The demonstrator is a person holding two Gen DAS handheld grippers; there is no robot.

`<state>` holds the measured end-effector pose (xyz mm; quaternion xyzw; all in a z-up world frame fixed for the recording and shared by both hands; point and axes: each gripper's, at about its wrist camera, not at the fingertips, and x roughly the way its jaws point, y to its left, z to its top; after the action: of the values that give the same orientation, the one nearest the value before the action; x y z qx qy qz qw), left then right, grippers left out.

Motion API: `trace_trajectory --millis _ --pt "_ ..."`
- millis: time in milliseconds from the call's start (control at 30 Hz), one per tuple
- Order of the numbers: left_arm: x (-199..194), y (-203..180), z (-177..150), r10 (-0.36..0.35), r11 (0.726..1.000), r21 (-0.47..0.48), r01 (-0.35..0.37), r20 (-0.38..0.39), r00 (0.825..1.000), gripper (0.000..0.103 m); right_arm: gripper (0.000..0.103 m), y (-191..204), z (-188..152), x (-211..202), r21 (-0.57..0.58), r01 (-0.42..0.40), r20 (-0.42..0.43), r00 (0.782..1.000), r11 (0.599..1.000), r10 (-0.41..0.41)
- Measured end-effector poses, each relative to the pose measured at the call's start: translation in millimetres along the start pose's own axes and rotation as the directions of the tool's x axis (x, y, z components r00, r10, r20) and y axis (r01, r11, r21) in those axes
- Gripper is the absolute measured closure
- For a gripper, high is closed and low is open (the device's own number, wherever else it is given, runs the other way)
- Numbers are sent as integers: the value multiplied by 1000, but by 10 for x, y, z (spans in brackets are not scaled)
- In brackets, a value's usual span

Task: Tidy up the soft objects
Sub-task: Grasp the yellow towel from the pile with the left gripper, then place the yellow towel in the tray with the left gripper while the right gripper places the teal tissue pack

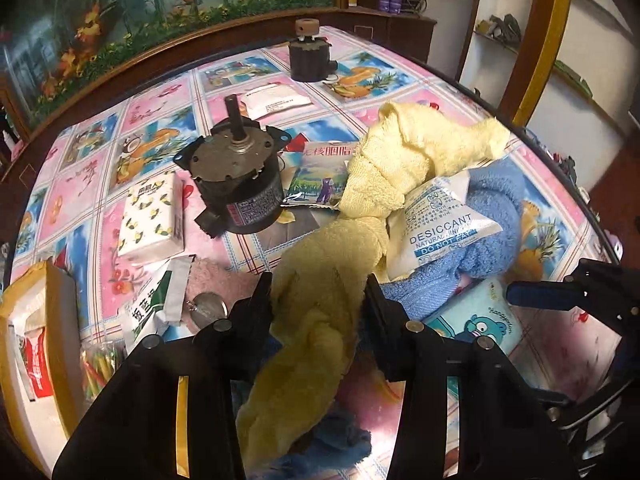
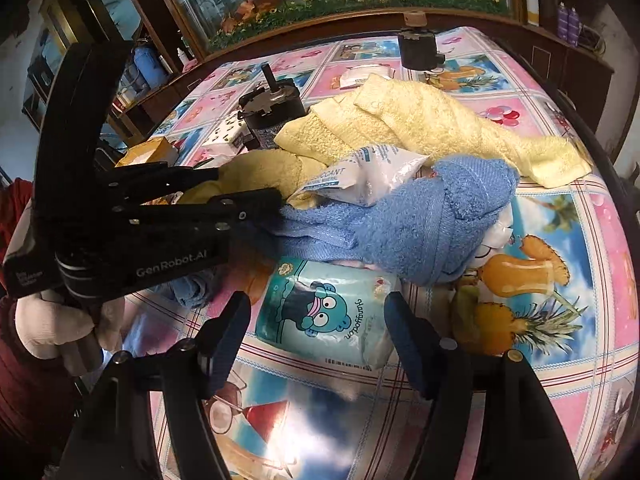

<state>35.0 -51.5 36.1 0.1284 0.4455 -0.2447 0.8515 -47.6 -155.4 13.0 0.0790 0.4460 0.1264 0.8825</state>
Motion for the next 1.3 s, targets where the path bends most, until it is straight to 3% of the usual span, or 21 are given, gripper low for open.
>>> trace_trajectory --millis 67,233,400,467,567,733,833,933,1000,1033,1067,1167,1300 --pt "-68 11 -24 -4 1000 -16 4 9 1000 61 22 32 -24 9 -19 32 -1 999 999 -32" --pt "-217 52 -124 -19 998 -62 22 35 999 61 22 34 -13 165 0 73 -54 996 997 -73" --pt "-423 132 -228 -34 992 -117 42 70 997 61 24 71 45 214 15 85 -44 996 996 -84" --pt "-561 174 -279 -36 989 -140 49 98 995 61 58 100 25 189 9 55 -43 998 998 -54" --pt "-818 296 -375 -44 979 -190 72 149 988 61 77 100 -14 105 21 13 -42 999 1000 -12" --pt "-1247 659 -621 -34 951 -291 100 221 975 61 94 216 -72 -46 -13 -15 -32 999 1000 14" --pt "-1460 891 -800 -11 933 -348 96 236 972 61 95 307 -83 -122 -40 -40 -20 999 998 39" --pt "-1639 1075 -1012 1 913 -395 102 252 968 61 90 481 -93 -223 -162 -72 -5 997 984 72" --pt "-1731 1157 -1170 12 898 -427 104 259 966 60 54 621 -51 -204 -291 -54 -29 998 955 48" --pt "-1771 1195 -1243 15 891 -442 106 262 965 60 24 684 -28 -162 -354 -38 -45 999 934 24" --pt "-1808 1226 -1318 20 883 -457 107 265 964 60 18 744 -26 -126 -414 -19 -44 999 910 0" --pt "-1912 1304 -1545 38 856 -505 109 272 962 60 18 857 -19 84 -557 -3 -95 994 830 -60" --pt "-2006 1400 -1799 76 822 -563 89 263 962 60 19 870 -88 380 -636 -61 -188 979 769 -78"
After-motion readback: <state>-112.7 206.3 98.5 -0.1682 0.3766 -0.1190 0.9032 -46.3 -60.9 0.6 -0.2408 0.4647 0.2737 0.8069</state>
